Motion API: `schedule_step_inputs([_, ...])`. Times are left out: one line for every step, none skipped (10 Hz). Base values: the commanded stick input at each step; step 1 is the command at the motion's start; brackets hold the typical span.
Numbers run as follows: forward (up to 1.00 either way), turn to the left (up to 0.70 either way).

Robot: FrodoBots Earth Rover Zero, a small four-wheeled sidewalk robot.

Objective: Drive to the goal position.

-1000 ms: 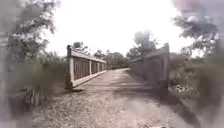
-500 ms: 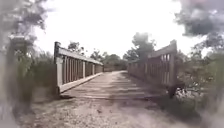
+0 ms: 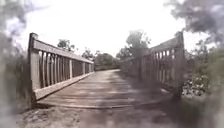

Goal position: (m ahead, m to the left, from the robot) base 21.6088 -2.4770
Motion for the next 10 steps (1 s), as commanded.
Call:
schedule_step_inputs([1.0,0.0])
schedule_step_inputs([1.0,0.0])
schedule_step_inputs([1.0,0.0])
schedule_step_inputs([1.0,0.0])
schedule_step_inputs([1.0,0.0])
schedule_step_inputs([1.0,0.0])
schedule_step_inputs([1.0,0.0])
schedule_step_inputs([1.0,0.0])
schedule_step_inputs([1.0,0.0])
schedule_step_inputs([1.0,0.0])
